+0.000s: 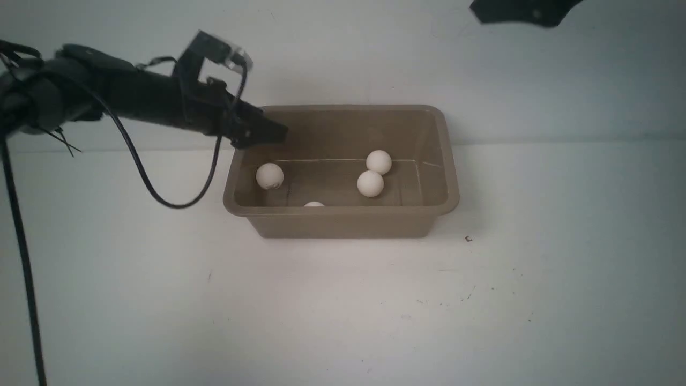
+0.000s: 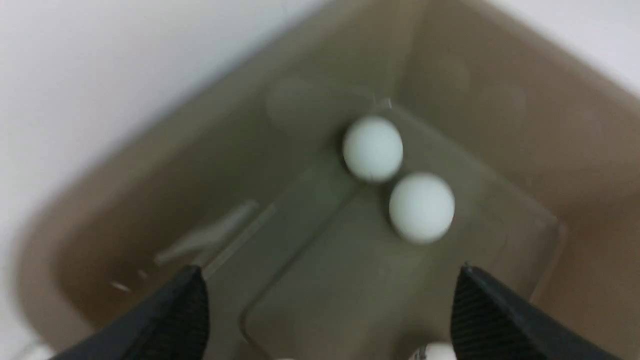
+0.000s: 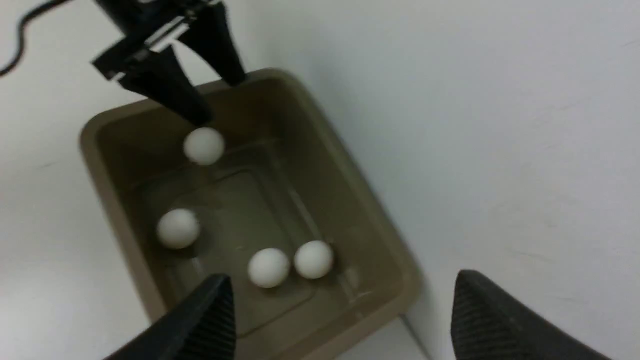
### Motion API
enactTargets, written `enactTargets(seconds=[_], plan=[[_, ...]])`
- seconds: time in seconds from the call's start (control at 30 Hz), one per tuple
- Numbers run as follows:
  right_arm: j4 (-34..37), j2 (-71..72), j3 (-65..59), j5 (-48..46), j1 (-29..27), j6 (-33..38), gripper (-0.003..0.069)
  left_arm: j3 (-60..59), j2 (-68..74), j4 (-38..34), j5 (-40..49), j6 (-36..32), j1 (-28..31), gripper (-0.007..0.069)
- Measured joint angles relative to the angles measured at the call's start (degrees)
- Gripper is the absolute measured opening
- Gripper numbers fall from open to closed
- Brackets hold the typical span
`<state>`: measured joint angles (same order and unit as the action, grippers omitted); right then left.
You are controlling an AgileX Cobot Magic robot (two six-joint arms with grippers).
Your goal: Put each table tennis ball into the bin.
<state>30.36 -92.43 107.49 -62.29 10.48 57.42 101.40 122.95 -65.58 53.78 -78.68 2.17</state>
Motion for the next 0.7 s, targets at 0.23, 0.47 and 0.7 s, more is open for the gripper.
enactTargets(seconds=[0.23, 0.47, 0.7], plan=[[-11.3, 15.5, 0.2, -1.5, 0.0, -13.6, 0.0525, 0.4, -12.2, 0.5, 0.4, 5.1, 4.3, 0.0554], [-13.9, 34.5, -6.2, -7.3, 0.0, -21.1, 0.0525, 0.4, -18.0, 0.1, 0.9, 6.8, 7.1, 0.0531], [-8.8, 64.0, -46.7, 7.7, 0.0, -21.7, 0.0525, 0.4, -18.4, -6.6, 1.9, 6.8, 6.8, 0.0531]])
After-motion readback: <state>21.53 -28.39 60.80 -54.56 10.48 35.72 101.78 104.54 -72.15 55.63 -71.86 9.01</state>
